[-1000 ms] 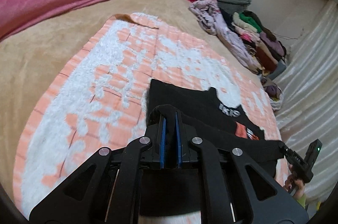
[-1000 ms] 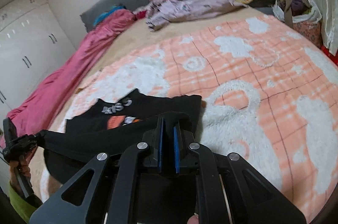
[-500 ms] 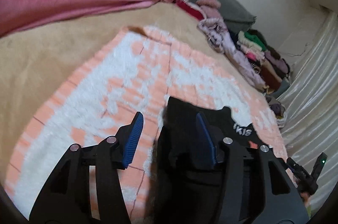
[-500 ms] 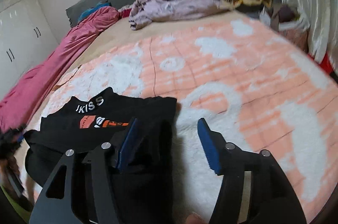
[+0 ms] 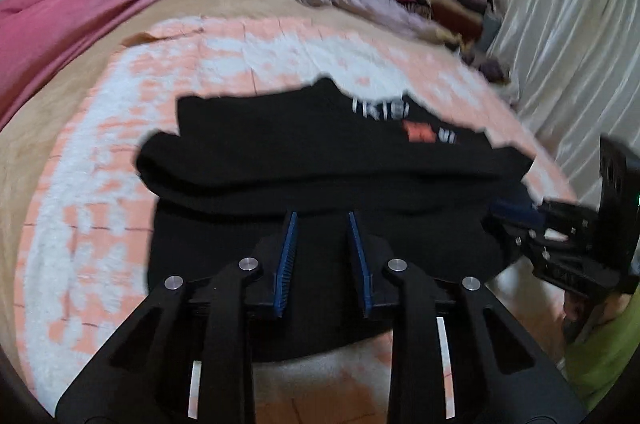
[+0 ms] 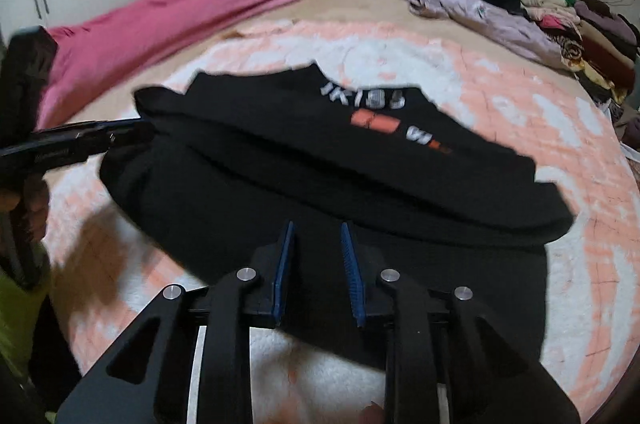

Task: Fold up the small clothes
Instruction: 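Lift the hem with both tools and fold it over toward the collar, then lay the folded hem down and open both tools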

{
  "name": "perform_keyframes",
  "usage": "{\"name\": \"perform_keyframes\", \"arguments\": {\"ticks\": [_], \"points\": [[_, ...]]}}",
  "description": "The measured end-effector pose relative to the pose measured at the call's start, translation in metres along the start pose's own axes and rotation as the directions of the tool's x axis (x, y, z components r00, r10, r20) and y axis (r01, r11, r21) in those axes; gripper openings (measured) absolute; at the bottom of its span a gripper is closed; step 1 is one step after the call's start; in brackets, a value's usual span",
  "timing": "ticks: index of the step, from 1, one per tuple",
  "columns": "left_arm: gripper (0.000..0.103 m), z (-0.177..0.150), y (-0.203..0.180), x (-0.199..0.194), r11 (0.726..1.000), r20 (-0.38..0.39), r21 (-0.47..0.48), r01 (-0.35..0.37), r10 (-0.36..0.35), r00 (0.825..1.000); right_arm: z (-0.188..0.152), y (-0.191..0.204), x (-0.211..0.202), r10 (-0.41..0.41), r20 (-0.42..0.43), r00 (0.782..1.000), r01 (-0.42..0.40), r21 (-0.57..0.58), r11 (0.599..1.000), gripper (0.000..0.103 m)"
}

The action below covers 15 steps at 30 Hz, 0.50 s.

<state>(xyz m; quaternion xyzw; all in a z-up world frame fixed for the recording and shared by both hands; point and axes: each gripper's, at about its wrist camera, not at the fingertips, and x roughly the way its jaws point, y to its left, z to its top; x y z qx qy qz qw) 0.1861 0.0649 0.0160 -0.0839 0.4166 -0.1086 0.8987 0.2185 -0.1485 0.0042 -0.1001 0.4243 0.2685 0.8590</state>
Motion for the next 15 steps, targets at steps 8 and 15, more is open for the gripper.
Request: {"name": "perform_keyframes", "arguments": {"ticks": [8, 15], "points": [[0.024, 0.007, 0.002, 0.021, 0.997, 0.040, 0.064, -0.038, 0.036, 0.999, 0.011, 0.002, 0.036, -0.028, 0.010, 1.000, 0.028, -0.007, 1.000, 0.023], [0.045, 0.046, 0.033, 0.023, 0.997, 0.184, -0.036, -0.063, 0.068, 0.980, 0.060, -0.030, 0.046, -0.085, 0.104, 0.991, 0.078, 0.066, 0.995, 0.023]]}}
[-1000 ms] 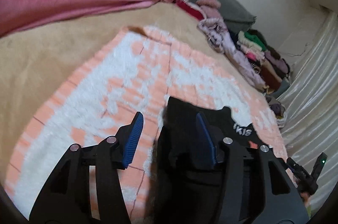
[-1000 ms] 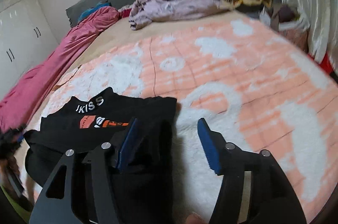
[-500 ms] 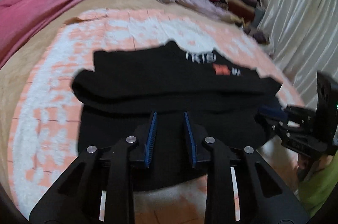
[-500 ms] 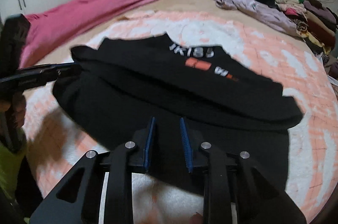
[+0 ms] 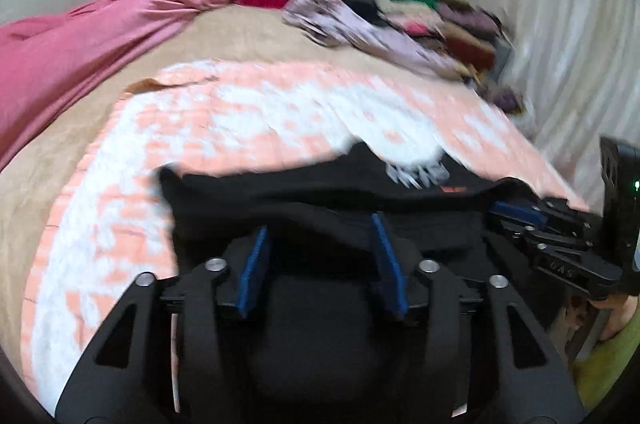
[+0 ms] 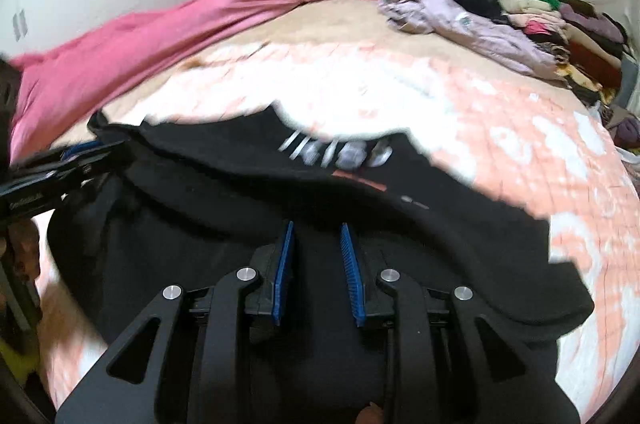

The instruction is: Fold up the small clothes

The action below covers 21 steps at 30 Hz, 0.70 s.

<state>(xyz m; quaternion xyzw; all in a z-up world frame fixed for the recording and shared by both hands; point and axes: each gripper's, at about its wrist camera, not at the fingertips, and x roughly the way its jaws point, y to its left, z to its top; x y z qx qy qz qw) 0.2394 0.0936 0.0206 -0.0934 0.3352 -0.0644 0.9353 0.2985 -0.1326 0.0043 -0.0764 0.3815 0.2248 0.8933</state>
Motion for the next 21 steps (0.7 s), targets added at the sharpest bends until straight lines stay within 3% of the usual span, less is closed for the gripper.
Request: {"name": "perform_keyframes", "arguments": {"ticks": [4, 7, 8, 11, 15, 17, 21], "points": [[0.045, 0.010, 0.034, -0.006, 0.996, 0.060, -0.066, -0.059, 0.063, 0.996, 0.024, -0.026, 0.019, -0.070, 0.001, 0.998, 0.070, 0.061, 0.996, 0.024], [0.046, 0.012, 0.059, -0.015, 0.989, 0.067, -0.136, -0.058, 0.068, 0.995, 0.031, -0.047, 0.023, -0.104, 0.000, 0.995, 0.103, 0.115, 0.988, 0.024], [0.047, 0.012, 0.065, -0.017, 0.987, 0.069, -0.146, -0.068, 0.079, 0.995, 0.031, -0.053, 0.019, -0.106, 0.011, 0.994, 0.103, 0.134, 0.986, 0.025], [0.047, 0.013, 0.075, -0.017, 0.983, 0.062, -0.174, -0.067, 0.079, 0.995, 0.027, -0.068, -0.006, -0.112, 0.090, 0.990, 0.093, 0.192, 0.977, 0.043], [0.049, 0.010, 0.080, -0.005, 0.979, 0.014, -0.198, -0.037, 0.041, 0.999, 0.021, -0.089, -0.044, -0.140, 0.167, 0.976, 0.102, 0.217, 0.971, 0.045], [0.050, 0.007, 0.079, 0.002, 0.979, -0.005, -0.202, -0.018, 0.018, 1.000, 0.017, -0.102, -0.052, -0.162, 0.156, 0.974, 0.129, 0.205, 0.970, 0.054], [0.050, 0.003, 0.074, 0.014, 0.983, -0.037, -0.181, -0.005, -0.002, 0.999, 0.009, -0.119, -0.045, -0.172, 0.055, 0.984, 0.163, 0.139, 0.977, 0.057]]}}
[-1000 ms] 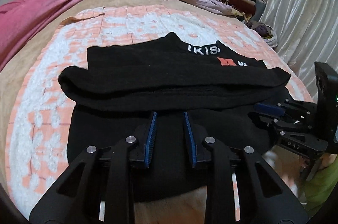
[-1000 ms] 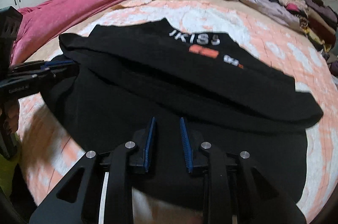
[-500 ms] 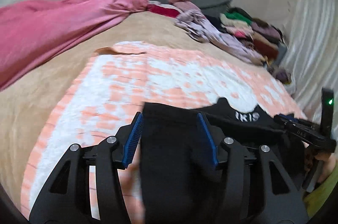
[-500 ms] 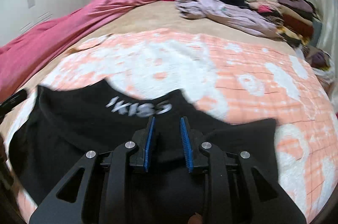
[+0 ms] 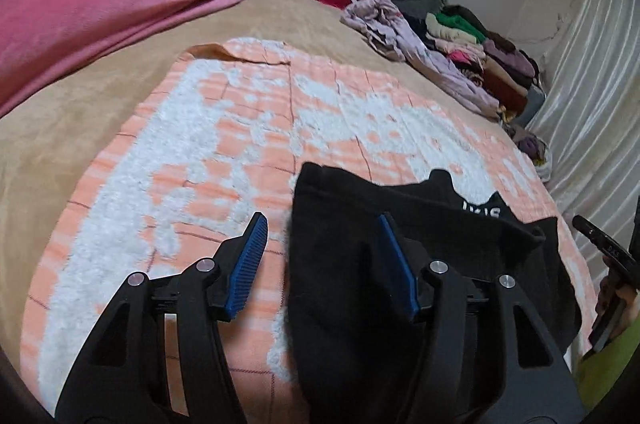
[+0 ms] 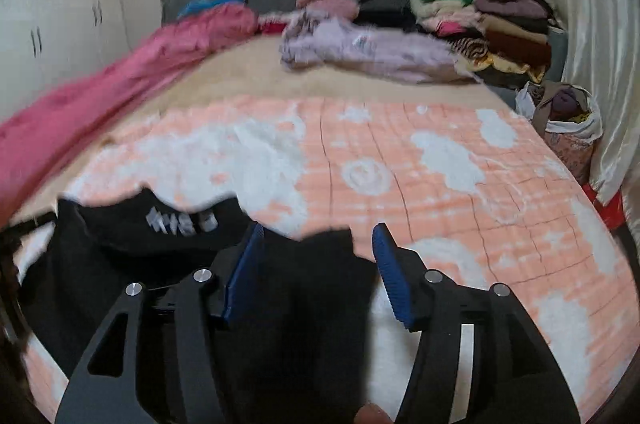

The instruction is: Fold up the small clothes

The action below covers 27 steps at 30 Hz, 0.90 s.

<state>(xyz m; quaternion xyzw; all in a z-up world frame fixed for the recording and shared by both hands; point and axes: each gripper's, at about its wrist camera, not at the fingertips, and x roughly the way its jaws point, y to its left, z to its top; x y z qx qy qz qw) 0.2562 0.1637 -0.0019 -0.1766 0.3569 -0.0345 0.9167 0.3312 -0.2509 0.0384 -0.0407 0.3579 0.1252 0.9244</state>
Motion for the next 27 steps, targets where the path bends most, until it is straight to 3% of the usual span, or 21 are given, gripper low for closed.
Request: {"name": "perform_keyframes", "arguments": {"ticks": [4, 6, 7, 8, 9, 10, 13, 17, 20, 22, 24, 27], "points": [[0.043, -0.004, -0.005, 0.005, 1.000, -0.015, 0.026, -0.005, 0.006, 1.000, -0.007, 0.004, 0.029, -0.034, -0.086, 0.996, 0.029, -0.060, 0.998, 0.060], [0.022, -0.004, -0.010, 0.003, 0.998, -0.003, 0.057, -0.024, 0.025, 1.000, -0.008, 0.005, 0.039, -0.040, -0.101, 0.994, 0.034, -0.056, 0.998, 0.060], [0.018, -0.005, -0.013, 0.002, 0.996, 0.005, 0.078, -0.039, 0.039, 0.999, -0.007, 0.005, 0.045, -0.037, -0.103, 0.994, 0.032, -0.052, 0.998, 0.057], [0.011, -0.005, -0.016, 0.001, 0.994, 0.012, 0.099, -0.049, 0.048, 0.999, -0.007, 0.006, 0.049, -0.032, -0.108, 0.994, 0.027, -0.051, 0.998, 0.048], [0.007, -0.006, -0.021, -0.002, 0.991, 0.025, 0.123, -0.055, 0.052, 0.998, -0.008, 0.008, 0.053, -0.034, -0.111, 0.993, 0.028, -0.057, 0.998, 0.018], [0.007, -0.006, -0.024, -0.005, 0.988, 0.042, 0.142, -0.064, 0.059, 0.997, -0.008, 0.009, 0.054, -0.038, -0.113, 0.993, 0.031, -0.058, 0.998, 0.013], [0.005, 0.000, -0.033, -0.020, 0.980, 0.110, 0.180, -0.080, 0.061, 0.992, -0.006, 0.002, 0.043, -0.021, -0.064, 0.998, 0.021, -0.001, 1.000, 0.012], [0.005, 0.010, -0.028, -0.028, 0.991, 0.155, 0.126, -0.053, 0.034, 0.987, 0.003, -0.025, 0.036, -0.009, -0.018, 1.000, 0.011, 0.134, 0.991, 0.011], [0.005, 0.011, -0.025, -0.014, 0.989, 0.127, 0.121, -0.080, 0.065, 0.990, 0.001, -0.038, 0.054, -0.007, -0.061, 0.998, 0.019, 0.194, 0.981, 0.011], [0.006, 0.006, -0.018, 0.005, 0.986, 0.049, 0.115, -0.118, 0.113, 0.992, -0.004, -0.037, 0.069, -0.027, -0.112, 0.993, 0.048, 0.196, 0.979, 0.011], [0.013, -0.001, -0.010, 0.019, 0.986, 0.005, 0.095, -0.136, 0.136, 0.991, -0.009, -0.035, 0.077, -0.049, -0.136, 0.990, 0.073, 0.180, 0.981, 0.011], [0.019, 0.000, -0.006, 0.019, 0.989, 0.006, 0.072, -0.132, 0.132, 0.991, -0.009, -0.030, 0.079, -0.082, -0.142, 0.986, 0.104, 0.154, 0.983, 0.014]]}}
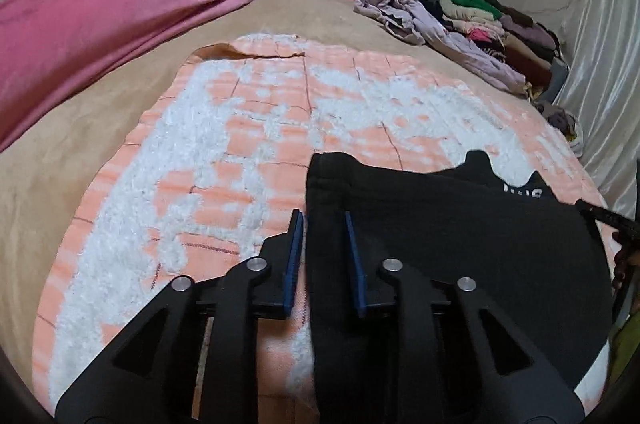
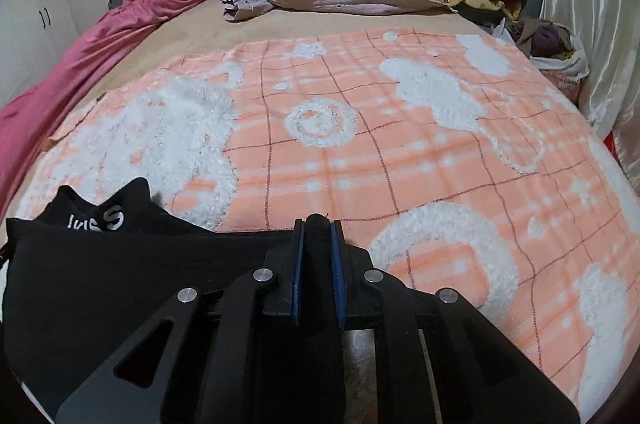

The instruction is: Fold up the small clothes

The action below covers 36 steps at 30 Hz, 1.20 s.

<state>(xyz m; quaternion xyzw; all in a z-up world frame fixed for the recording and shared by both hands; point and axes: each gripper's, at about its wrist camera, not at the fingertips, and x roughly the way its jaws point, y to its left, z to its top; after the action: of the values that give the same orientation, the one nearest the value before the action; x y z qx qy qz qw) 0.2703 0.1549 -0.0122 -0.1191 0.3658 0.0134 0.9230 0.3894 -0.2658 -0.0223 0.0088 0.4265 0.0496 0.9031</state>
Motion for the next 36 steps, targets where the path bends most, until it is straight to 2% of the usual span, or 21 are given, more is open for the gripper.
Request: {"name": "perform_keyframes", "arguments": {"ticks": [1, 4, 7, 10, 17, 20, 21, 26, 36], "points": [[0.020, 0.000, 0.001, -0.002, 1.000, 0.009, -0.003, -0.003, 0.003, 1.000, 0.000, 0.000, -0.001, -0.008, 0.000, 1.000, 0.008, -0.002, 1.000, 0.021], [0.025, 0.000, 0.004, -0.011, 1.000, 0.024, -0.006, -0.011, 0.011, 1.000, 0.000, -0.004, -0.007, -0.027, 0.012, 1.000, 0.027, 0.004, 1.000, 0.032], [0.025, 0.003, 0.004, -0.024, 0.999, 0.048, -0.004, -0.035, 0.035, 0.998, -0.001, -0.005, -0.028, -0.011, 0.052, 0.999, 0.011, 0.004, 1.000, 0.037], [0.026, 0.007, 0.004, -0.037, 0.999, 0.076, -0.005, -0.054, 0.054, 0.996, -0.008, 0.000, -0.051, -0.033, 0.100, 0.994, 0.039, -0.055, 0.998, 0.043], [0.034, 0.005, -0.005, -0.065, 0.998, 0.131, 0.015, -0.059, 0.056, 0.990, -0.034, 0.008, -0.090, 0.012, 0.148, 0.989, 0.004, -0.103, 0.995, 0.046], [0.038, 0.000, -0.010, -0.075, 0.998, 0.140, 0.023, -0.055, 0.052, 0.989, -0.047, 0.013, -0.101, 0.034, 0.155, 0.987, -0.016, -0.115, 0.993, 0.053], [0.040, -0.003, -0.012, -0.077, 0.998, 0.136, 0.025, -0.054, 0.050, 0.989, -0.052, 0.017, -0.104, 0.044, 0.152, 0.987, -0.026, -0.123, 0.992, 0.060], [0.043, -0.013, -0.018, -0.078, 0.999, 0.107, 0.030, -0.045, 0.041, 0.993, -0.070, 0.029, -0.107, 0.028, 0.131, 0.991, -0.006, -0.161, 0.987, 0.061], [0.054, -0.026, -0.030, -0.079, 0.998, 0.067, 0.050, -0.027, 0.024, 0.997, -0.082, 0.027, -0.101, 0.048, 0.096, 0.994, -0.036, -0.124, 0.992, 0.064]]}}
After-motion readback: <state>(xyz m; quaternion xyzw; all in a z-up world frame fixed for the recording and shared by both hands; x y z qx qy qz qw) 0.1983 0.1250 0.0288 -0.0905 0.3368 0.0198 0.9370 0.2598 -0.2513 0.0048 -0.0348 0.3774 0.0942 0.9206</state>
